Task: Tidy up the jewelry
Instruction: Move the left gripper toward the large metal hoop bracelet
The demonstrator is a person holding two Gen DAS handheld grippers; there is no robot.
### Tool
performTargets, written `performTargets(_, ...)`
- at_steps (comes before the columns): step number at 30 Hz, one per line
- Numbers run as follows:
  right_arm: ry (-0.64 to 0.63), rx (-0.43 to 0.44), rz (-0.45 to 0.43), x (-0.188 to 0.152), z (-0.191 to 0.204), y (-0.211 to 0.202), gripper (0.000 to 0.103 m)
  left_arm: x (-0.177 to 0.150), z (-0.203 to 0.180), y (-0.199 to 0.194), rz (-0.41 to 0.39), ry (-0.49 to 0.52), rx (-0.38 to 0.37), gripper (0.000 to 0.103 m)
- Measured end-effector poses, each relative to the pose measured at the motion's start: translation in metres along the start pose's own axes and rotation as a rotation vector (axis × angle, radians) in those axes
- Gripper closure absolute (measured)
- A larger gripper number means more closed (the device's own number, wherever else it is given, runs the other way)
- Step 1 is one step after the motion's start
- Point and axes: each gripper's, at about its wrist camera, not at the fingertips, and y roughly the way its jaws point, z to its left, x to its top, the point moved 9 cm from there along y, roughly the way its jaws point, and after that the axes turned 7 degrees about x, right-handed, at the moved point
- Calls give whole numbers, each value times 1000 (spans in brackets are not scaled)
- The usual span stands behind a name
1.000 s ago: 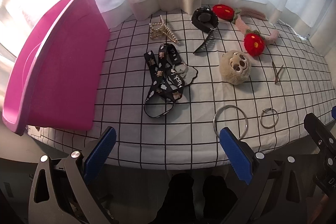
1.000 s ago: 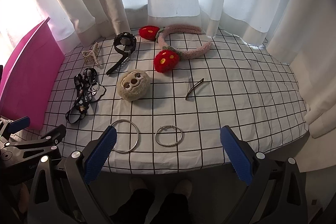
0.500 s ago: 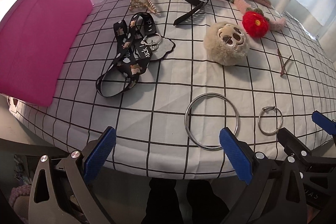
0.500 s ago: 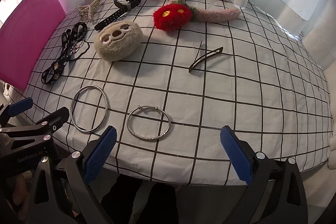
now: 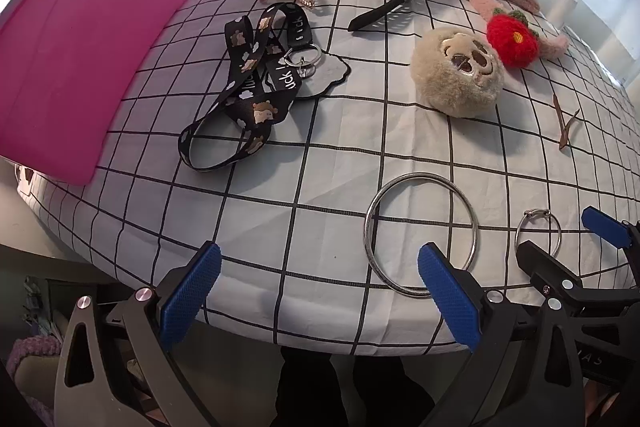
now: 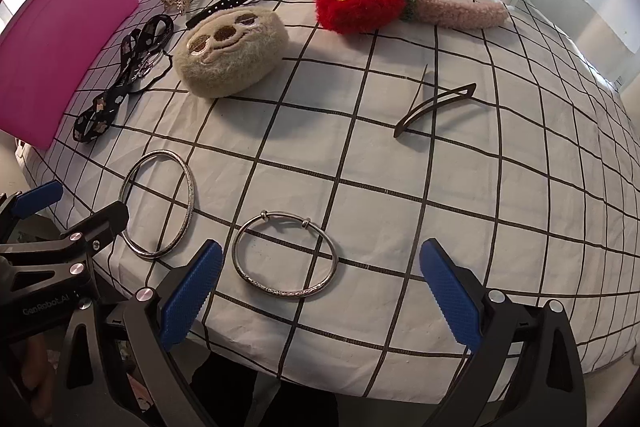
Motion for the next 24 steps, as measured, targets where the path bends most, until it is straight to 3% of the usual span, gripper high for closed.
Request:
performTargets(10, 13, -88, -4, -6, -27, -4, 9, 3, -19, -2, -15, 27, -3, 6)
performTargets(12, 33, -47, -18, -6, -29, -8, 9, 3, -19, -3, -18, 26, 6, 6)
performTargets(15, 27, 17, -22, -6, -21, -10, 9, 4, -12, -4, -23, 15, 8, 6)
performTargets(24, -91, -70, -8, 0, 1, 4, 9, 6, -3, -3, -26, -10, 10, 6)
